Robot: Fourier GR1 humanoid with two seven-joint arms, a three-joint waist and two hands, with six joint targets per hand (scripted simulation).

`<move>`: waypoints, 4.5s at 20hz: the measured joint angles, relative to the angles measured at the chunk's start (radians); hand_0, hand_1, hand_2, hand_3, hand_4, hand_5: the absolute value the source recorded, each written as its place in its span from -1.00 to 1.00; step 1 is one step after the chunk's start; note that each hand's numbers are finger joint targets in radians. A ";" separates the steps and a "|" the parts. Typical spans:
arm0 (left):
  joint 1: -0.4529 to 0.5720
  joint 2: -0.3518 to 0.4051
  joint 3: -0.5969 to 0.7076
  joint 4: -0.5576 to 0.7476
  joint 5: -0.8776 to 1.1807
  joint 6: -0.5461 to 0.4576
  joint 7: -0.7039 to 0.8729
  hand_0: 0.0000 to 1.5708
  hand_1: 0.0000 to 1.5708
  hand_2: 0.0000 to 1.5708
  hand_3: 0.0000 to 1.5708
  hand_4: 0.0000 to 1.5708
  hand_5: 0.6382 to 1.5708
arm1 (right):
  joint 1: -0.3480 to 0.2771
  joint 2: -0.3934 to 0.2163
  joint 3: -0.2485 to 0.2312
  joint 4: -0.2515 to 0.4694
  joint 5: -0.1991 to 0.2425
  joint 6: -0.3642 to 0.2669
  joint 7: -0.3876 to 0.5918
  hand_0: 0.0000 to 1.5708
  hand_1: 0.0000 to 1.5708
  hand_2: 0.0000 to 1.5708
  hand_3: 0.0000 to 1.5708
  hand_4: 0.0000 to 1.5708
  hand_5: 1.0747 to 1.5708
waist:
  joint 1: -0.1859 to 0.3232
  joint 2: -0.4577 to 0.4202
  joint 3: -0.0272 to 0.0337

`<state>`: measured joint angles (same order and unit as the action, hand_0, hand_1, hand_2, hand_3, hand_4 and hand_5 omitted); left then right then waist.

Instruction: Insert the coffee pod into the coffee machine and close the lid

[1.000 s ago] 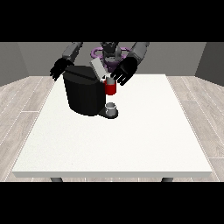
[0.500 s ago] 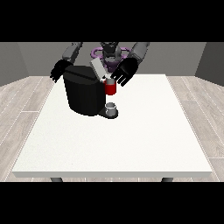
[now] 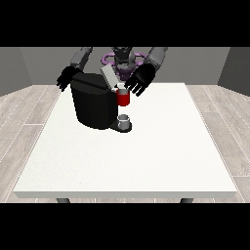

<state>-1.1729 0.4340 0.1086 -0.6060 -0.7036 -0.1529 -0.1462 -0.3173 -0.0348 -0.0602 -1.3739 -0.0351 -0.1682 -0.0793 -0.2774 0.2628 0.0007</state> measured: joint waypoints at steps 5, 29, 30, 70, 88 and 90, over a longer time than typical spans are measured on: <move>0.009 0.011 -0.033 -0.009 -0.030 -0.026 -0.035 -1.00 -1.00 -1.00 -1.00 -1.00 1.00 | -0.001 0.001 -0.004 0.008 0.003 -0.011 0.001 -1.00 -1.00 -1.00 -1.00 -0.47 1.00 | 0.008 -0.004 0.0013; 0.152 -0.099 0.035 -0.054 0.050 -0.067 -0.015 -1.00 -1.00 -1.00 -1.00 -0.90 1.00 | 0.116 -0.015 -0.055 0.087 -0.032 0.001 -0.034 -1.00 -1.00 -1.00 -1.00 -0.46 1.00 | 0.119 -0.199 -0.0009; 0.162 -0.116 0.062 -0.055 0.081 -0.065 -0.014 -1.00 -1.00 -1.00 -1.00 -0.68 1.00 | 0.129 -0.015 -0.054 0.087 -0.033 0.004 -0.031 -1.00 -1.00 -1.00 -1.00 -0.49 1.00 | 0.126 -0.221 -0.0012; 0.802 -0.419 0.141 -0.505 0.632 -0.144 0.024 -1.00 -1.00 -1.00 -1.00 -1.00 1.00 | -0.017 -0.135 -0.001 0.016 -0.018 0.202 0.106 -1.00 -1.00 -1.00 -1.00 -1.00 1.00 | 0.437 -0.390 -0.0004; 0.928 -0.375 0.079 -0.750 0.702 -0.084 0.079 -1.00 -1.00 -1.00 -1.00 -1.00 1.00 | -0.192 -0.117 -0.008 0.196 0.019 0.226 0.068 -1.00 -1.00 -1.00 -1.00 -1.00 1.00 | 0.396 -0.262 -0.0006; 0.926 -0.361 0.091 -0.755 0.721 -0.088 0.080 -1.00 -1.00 -1.00 -1.00 -1.00 1.00 | -0.223 -0.133 -0.017 0.212 0.016 0.245 0.070 -1.00 -1.00 -1.00 -1.00 -1.00 1.00 | 0.395 -0.247 -0.0005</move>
<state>-0.2469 0.0730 0.1995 -1.3608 0.0171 -0.2405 -0.0661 -0.5403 -0.1678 -0.0776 -1.1620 -0.0194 0.0769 -0.0095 0.1178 0.0157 0.0002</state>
